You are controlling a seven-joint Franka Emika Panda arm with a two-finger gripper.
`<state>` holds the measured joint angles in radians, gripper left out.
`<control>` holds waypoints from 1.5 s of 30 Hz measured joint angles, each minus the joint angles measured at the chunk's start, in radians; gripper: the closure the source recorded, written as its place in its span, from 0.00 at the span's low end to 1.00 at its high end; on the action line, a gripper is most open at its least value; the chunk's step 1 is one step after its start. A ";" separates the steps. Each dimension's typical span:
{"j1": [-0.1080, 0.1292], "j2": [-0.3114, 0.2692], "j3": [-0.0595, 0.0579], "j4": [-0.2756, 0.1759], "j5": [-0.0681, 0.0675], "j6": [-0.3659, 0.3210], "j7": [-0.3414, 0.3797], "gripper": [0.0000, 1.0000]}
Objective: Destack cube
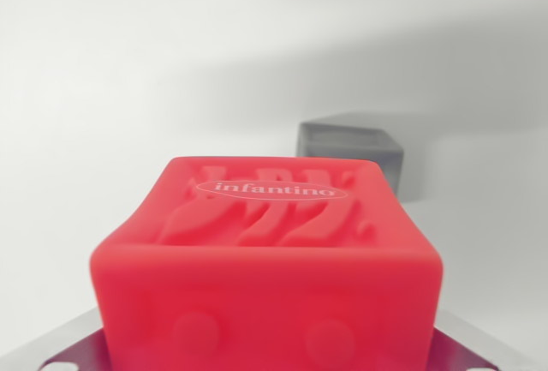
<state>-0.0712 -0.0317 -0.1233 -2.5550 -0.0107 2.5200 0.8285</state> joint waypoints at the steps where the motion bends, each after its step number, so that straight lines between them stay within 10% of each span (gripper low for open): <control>1: 0.003 0.006 0.001 0.004 0.001 0.001 -0.008 1.00; 45: 0.047 0.209 0.083 0.180 0.020 0.027 -0.281 1.00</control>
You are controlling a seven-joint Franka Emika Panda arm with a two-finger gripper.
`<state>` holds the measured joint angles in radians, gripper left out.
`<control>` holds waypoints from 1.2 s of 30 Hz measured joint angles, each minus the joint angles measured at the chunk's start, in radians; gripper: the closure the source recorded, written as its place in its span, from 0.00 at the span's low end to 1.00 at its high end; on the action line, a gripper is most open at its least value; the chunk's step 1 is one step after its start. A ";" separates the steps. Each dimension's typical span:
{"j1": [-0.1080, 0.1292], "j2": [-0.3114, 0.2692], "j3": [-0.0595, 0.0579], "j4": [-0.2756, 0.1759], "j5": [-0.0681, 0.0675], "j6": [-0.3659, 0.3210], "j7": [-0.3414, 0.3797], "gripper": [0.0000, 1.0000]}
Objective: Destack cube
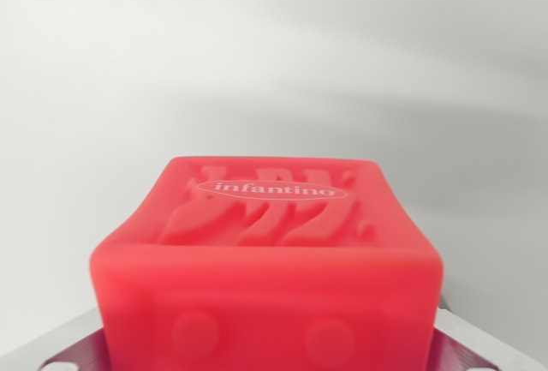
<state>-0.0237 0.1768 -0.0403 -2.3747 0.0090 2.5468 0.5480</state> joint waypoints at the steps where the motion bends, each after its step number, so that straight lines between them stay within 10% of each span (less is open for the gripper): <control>1: 0.000 0.005 0.002 0.005 0.000 0.000 -0.006 1.00; 36: -0.002 0.233 0.018 0.040 0.004 0.191 -0.038 1.00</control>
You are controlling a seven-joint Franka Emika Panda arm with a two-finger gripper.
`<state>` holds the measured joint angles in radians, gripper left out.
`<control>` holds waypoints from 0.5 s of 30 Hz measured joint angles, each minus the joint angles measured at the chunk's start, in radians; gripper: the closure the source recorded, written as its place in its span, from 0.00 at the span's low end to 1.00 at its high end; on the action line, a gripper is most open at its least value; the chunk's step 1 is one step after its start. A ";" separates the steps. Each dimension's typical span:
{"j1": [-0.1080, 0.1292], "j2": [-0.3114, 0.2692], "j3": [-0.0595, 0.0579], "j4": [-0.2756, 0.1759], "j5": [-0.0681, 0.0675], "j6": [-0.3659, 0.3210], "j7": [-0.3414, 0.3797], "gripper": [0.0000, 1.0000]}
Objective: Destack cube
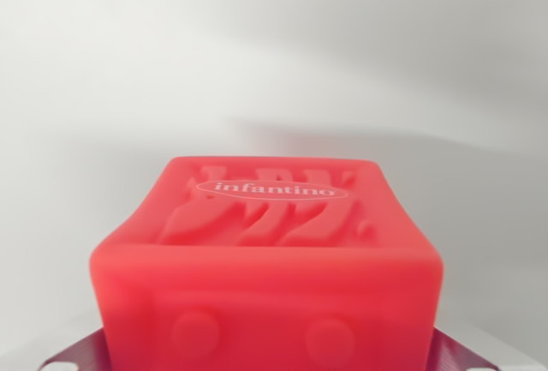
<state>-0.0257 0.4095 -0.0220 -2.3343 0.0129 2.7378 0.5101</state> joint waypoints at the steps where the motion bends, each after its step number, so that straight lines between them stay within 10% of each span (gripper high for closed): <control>1: 0.000 0.007 0.000 0.002 0.000 0.005 0.000 1.00; 15: -0.004 0.075 0.004 0.017 0.000 0.058 0.000 1.00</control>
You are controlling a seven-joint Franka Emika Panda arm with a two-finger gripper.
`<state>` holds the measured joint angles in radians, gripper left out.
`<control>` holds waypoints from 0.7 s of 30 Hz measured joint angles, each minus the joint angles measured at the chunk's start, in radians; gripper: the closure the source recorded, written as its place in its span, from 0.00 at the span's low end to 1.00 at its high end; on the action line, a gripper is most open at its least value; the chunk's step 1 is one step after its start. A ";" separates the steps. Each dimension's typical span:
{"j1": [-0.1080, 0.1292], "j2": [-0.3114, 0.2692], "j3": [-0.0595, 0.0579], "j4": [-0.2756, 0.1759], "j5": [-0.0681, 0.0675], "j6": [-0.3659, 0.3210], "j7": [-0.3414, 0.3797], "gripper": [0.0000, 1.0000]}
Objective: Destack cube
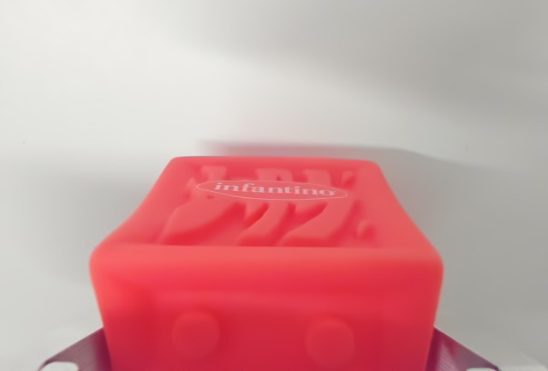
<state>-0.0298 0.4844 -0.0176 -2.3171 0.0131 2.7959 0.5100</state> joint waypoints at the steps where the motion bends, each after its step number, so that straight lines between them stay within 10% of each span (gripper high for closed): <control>1: 0.000 0.004 0.000 0.001 0.000 0.003 0.000 1.00; 21: -0.002 0.044 0.002 0.014 0.000 0.032 0.000 1.00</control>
<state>-0.0316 0.5287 -0.0152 -2.3033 0.0131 2.8279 0.5100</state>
